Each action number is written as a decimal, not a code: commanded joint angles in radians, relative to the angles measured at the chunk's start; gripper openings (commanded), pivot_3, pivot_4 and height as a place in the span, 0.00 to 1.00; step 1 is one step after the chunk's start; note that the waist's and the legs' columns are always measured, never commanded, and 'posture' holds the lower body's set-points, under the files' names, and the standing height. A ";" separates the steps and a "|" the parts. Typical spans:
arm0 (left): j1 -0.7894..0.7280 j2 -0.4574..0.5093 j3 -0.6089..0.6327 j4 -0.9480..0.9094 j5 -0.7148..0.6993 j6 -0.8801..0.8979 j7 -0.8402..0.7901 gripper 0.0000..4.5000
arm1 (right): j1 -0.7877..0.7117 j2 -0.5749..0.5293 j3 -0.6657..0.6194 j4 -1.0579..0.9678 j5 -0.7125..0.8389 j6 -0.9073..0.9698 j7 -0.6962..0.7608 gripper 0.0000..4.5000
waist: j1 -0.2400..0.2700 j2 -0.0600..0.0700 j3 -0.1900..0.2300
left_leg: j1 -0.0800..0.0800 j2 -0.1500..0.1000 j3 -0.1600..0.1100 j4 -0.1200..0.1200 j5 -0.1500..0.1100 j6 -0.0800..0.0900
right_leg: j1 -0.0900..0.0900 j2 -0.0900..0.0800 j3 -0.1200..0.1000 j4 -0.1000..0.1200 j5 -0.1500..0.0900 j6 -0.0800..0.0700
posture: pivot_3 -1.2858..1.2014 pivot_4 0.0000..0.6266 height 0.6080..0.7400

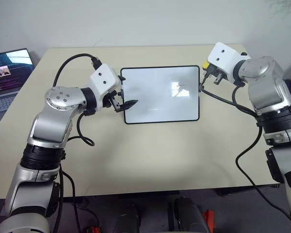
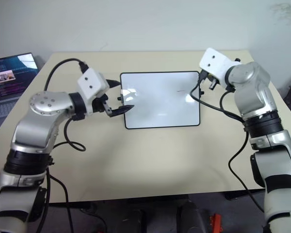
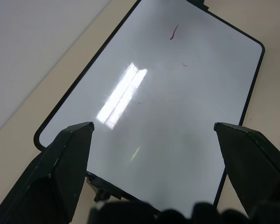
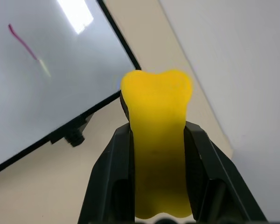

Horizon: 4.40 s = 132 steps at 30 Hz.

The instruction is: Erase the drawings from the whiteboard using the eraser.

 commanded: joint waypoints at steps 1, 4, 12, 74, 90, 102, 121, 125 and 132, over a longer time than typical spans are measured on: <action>-0.022 0.004 0.027 -0.012 -0.001 -0.010 0.007 1.00 | -0.035 0.001 -0.026 -0.017 0.010 -0.007 -0.008 0.22 | 0.000 0.000 0.000 | 0.000 0.000 0.000 0.000 0.000 0.000 | 0.000 0.000 0.000 0.000 0.000 0.000 | 0.52 0.24 1.00; -0.017 0.007 0.028 -0.017 -0.003 -0.005 0.005 1.00 | -0.027 0.000 -0.023 -0.026 0.009 -0.002 0.003 0.22 | 0.000 0.000 0.000 | 0.000 0.000 0.000 0.000 0.000 0.000 | 0.000 0.000 0.000 0.000 0.000 0.000 | 0.52 0.24 1.00; 0.016 0.028 0.019 -0.031 -0.011 0.019 -0.031 1.00 | 0.049 0.060 0.047 -0.128 0.013 0.042 0.083 0.22 | -0.005 0.000 0.000 | 0.000 0.000 0.000 0.000 0.000 0.000 | 0.000 0.000 0.000 0.001 0.000 0.000 | 0.52 0.24 1.00; 0.091 0.075 0.047 -0.112 -0.047 0.071 -0.072 1.00 | 0.044 -0.084 -0.172 -0.067 0.068 0.102 0.150 0.22 | 0.006 0.000 0.000 | 0.008 0.000 0.000 0.001 0.001 0.001 | 0.007 0.001 0.001 0.000 0.005 0.002 | 0.52 0.24 1.00; -0.031 -0.108 -0.089 -0.041 -0.074 0.047 -0.117 1.00 | 0.444 -0.132 -0.496 -0.137 0.300 0.587 -0.035 0.22 | 0.016 0.002 0.001 | 0.011 -0.001 0.003 0.002 0.000 0.003 | 0.013 -0.001 0.002 -0.002 0.003 0.004 | 0.52 0.24 1.00; -0.143 -0.325 -0.226 0.056 -0.051 0.026 -0.148 1.00 | 0.504 -0.103 -0.451 -0.107 0.357 0.556 -0.132 0.22 | 0.018 0.003 0.001 | 0.012 -0.002 0.003 0.005 0.000 0.002 | 0.014 -0.001 0.003 -0.002 0.002 0.006 | 0.52 0.24 1.00; -0.089 -0.256 -0.170 0.021 -0.058 0.031 -0.129 1.00 | 0.407 -0.182 -0.349 -0.127 0.363 0.539 -0.128 0.99 | 0.020 0.003 0.001 | 0.012 -0.002 0.003 0.005 0.000 0.002 | 0.014 -0.001 0.003 -0.003 0.000 0.009 | 0.52 0.24 1.00; -0.083 -0.240 -0.148 0.009 -0.060 0.037 -0.120 1.00 | 0.398 -0.188 -0.332 -0.116 0.356 0.514 -0.139 0.99 | 0.025 0.003 0.001 | 0.012 -0.002 0.003 0.005 0.000 0.002 | 0.014 -0.001 0.003 -0.003 0.000 0.009 | 0.52 0.24 1.00; -0.010 -0.194 0.047 -0.017 -0.121 0.087 -0.013 1.00 | 0.408 -0.041 -0.420 -0.154 0.422 0.280 -0.236 0.99 | 0.008 0.003 0.001 | 0.012 -0.001 0.003 0.005 0.000 0.002 | 0.014 -0.001 0.003 -0.002 0.000 0.009 | 0.52 0.24 1.00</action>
